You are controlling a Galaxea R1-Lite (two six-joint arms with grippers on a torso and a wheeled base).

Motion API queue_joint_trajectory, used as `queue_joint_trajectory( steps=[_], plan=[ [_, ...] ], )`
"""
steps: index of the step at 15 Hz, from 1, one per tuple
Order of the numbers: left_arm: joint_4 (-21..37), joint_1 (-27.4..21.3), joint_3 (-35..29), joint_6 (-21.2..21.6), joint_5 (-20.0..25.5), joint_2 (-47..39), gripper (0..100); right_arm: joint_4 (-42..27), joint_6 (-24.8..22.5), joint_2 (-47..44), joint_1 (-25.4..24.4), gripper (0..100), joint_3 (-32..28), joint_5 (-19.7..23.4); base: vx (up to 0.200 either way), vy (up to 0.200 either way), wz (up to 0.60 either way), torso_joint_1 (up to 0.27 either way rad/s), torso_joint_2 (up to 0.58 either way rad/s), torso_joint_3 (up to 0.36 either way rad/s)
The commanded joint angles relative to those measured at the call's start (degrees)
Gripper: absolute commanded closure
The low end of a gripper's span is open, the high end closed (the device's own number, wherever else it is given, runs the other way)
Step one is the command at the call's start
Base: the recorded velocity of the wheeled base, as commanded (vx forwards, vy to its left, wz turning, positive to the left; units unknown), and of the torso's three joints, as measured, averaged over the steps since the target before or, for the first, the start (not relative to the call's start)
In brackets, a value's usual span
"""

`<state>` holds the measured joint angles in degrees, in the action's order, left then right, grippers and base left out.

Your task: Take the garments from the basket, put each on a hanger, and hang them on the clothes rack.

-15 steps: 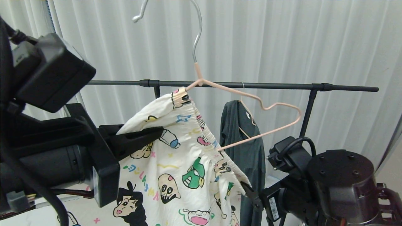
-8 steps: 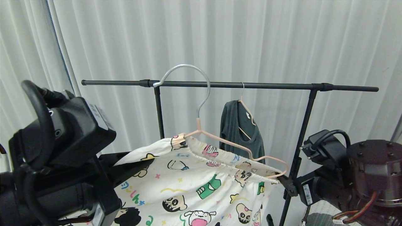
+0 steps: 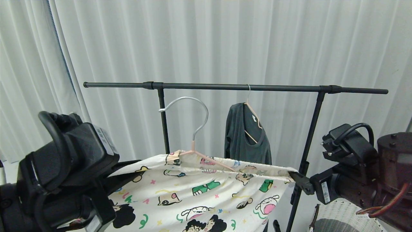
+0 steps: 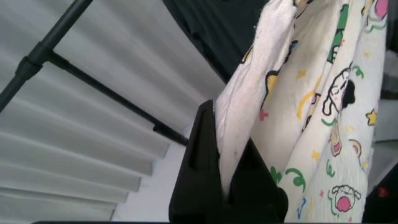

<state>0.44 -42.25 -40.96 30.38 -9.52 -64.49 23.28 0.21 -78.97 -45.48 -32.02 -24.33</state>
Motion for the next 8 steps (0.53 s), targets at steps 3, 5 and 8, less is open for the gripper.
queue_joint_trajectory(
  steps=[3,5,8],
  plan=[
    [-0.1,0.1,1.1,-0.1,-1.5,-1.3,100,-10.0,-0.2,9.4,-9.1,0,-7.6,15.0,0.0,0.0,0.0,0.0,0.0,0.0],
    [-0.1,0.0,1.0,-0.5,-1.2,-1.2,100,-14.4,-0.2,11.9,-12.8,0,-8.8,21.9,0.0,0.0,0.0,0.0,0.0,0.0],
    [-2.8,-2.8,1.3,-1.1,-0.1,-1.1,100,-16.1,-1.4,9.5,-14.1,0,-11.2,26.4,0.0,0.0,0.0,0.0,0.0,0.0]
  ],
)
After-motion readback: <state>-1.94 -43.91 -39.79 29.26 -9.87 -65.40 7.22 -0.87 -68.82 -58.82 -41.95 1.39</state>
